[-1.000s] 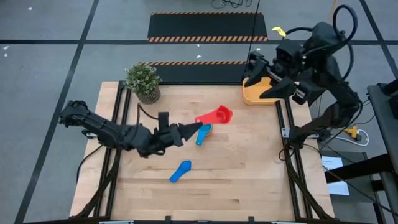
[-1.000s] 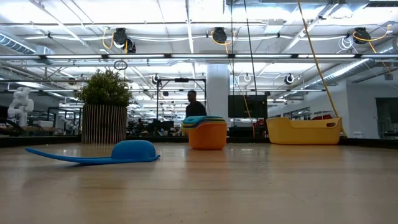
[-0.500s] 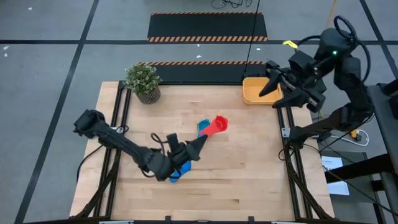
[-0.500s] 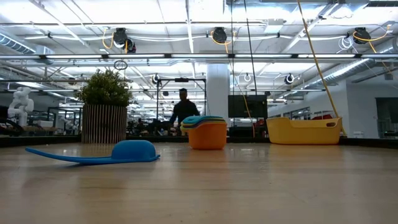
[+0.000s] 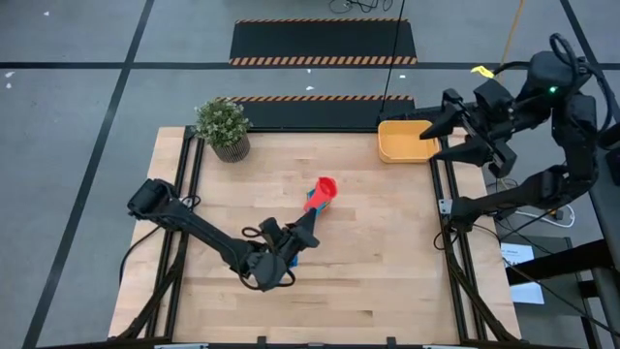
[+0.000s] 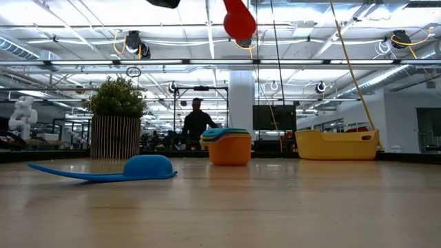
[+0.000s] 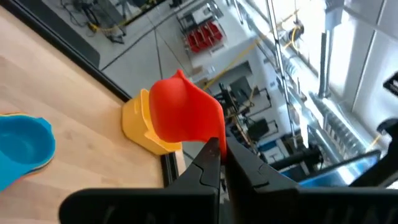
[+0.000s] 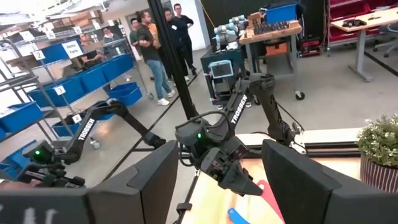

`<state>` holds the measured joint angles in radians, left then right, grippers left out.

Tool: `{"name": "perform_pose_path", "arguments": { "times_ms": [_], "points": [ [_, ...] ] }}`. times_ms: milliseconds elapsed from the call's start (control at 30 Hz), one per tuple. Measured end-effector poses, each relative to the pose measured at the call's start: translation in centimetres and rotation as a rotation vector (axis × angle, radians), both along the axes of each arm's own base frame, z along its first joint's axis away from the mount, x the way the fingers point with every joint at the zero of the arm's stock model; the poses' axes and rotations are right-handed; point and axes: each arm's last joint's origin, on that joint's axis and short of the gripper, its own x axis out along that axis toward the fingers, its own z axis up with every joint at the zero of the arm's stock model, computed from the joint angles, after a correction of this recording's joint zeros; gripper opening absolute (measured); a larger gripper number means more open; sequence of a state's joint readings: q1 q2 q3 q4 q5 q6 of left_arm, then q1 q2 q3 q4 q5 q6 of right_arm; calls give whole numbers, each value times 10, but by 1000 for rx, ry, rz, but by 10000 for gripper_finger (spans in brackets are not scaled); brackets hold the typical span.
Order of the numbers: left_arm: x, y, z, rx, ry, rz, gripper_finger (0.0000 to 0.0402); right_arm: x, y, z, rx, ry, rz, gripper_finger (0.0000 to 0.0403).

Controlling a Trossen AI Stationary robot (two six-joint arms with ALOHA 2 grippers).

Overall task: Nest measuring cups in basket
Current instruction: Stack the red measuring cup on top of the light blue measuring cup

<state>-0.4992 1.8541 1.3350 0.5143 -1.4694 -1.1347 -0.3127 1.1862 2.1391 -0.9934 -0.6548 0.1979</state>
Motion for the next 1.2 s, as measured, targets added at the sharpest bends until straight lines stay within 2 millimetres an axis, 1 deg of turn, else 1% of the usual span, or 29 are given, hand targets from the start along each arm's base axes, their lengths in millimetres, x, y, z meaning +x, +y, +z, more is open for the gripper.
{"name": "perform_pose_path", "arguments": {
  "times_ms": [100,200,300,433,633,867,1033,1200],
  "points": [
    [3,1,-6,-16,-22,34,6,-4,1,1,-16,-11,1,226],
    [7,3,-15,-40,-58,59,6,-4,1,0,-72,-23,7,226],
    [14,7,-28,-56,-87,102,6,-4,1,-1,-129,-38,7,226],
    [26,19,-48,-66,-115,161,6,-3,1,-2,-177,-45,13,226],
    [39,34,-70,-59,-107,207,6,-3,1,-2,-231,-62,19,226],
    [43,46,-75,-37,-70,237,6,-3,1,-2,-254,-70,23,226],
    [43,45,-78,-47,-83,229,6,-2,0,-2,-286,-79,25,226],
    [44,42,-85,-65,-109,214,6,4,-4,-4,-303,-53,-63,226]
  ]
}}
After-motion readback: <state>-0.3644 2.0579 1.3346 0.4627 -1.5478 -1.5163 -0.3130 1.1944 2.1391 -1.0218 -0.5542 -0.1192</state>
